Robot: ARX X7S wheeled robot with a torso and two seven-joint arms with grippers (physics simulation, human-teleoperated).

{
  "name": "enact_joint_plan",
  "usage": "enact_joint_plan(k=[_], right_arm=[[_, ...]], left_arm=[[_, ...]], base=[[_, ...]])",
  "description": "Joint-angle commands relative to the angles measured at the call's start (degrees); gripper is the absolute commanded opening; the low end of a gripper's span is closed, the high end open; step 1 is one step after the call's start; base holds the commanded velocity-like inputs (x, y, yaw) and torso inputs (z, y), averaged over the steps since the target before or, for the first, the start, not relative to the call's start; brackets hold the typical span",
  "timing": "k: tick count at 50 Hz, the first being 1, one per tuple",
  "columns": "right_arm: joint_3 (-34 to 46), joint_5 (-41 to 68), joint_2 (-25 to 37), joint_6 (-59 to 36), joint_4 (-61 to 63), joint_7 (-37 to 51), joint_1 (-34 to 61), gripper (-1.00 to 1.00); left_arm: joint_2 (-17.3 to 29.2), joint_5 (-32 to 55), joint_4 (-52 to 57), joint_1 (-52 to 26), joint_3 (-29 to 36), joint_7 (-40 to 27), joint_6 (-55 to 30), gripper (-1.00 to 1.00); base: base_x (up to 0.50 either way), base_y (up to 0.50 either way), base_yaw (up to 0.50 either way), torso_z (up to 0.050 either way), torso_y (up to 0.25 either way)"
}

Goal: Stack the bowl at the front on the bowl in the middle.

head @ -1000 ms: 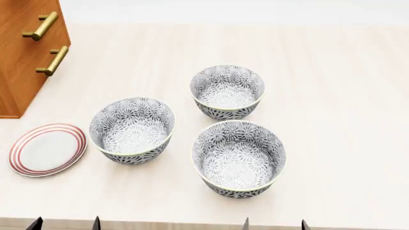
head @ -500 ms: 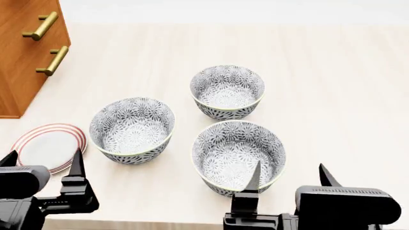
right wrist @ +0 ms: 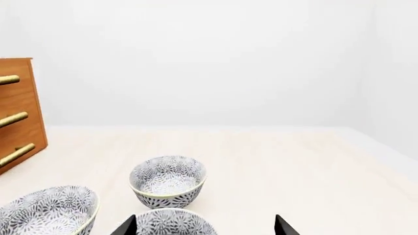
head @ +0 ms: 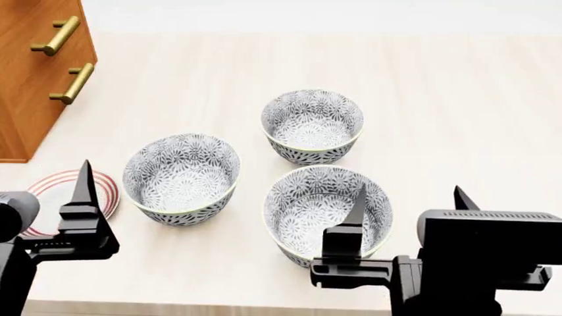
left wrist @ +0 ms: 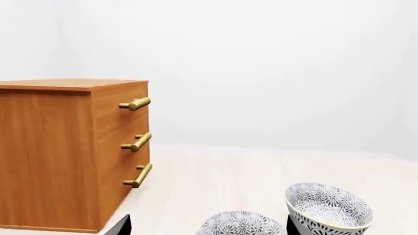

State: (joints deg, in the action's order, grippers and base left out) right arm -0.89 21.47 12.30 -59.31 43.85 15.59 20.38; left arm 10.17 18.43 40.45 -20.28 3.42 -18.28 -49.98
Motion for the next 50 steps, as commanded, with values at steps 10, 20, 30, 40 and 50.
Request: enact_joint_plan(k=[10,20,30,40,50], right_arm=[[1.98,-0.80,0.95,-0.92,-0.48,1.88,1.17,1.00],[3.11,-1.44,1.46,-0.11,-1.24,2.41,1.10,1.00],[3.26,-1.23,1.50,0.56,-2.13,2.47,1.30,1.00],[4.58,-1.11,2.09,0.50,-1.88,2.36,1.41,1.00],[4.97,-0.59,2.57,-0.01,-1.39,2.20,1.80,1.00]], left_arm=[[1.03,-0.70,-0.85,0.04,1.29,-0.72,1.98,1.00],[1.21,-0.80,-1.40,0.13,1.55,-1.17,2.69,1.00],[1.38,-0.58,-1.73,0.16,1.67,-1.46,3.11,1.00],[1.64,-0.47,-1.76,0.24,1.95,-1.81,3.39,1.00],[1.85,-0.14,-1.79,0.12,1.99,-2.06,3.56,1.00]], base=[[0.00,0.00,0.00,0.000,0.000],[0.00,0.45,0.00,0.000,0.000],[0.00,0.35,0.00,0.000,0.000],[0.00,0.00,0.00,0.000,0.000],[0.47,0.00,0.00,0.000,0.000]])
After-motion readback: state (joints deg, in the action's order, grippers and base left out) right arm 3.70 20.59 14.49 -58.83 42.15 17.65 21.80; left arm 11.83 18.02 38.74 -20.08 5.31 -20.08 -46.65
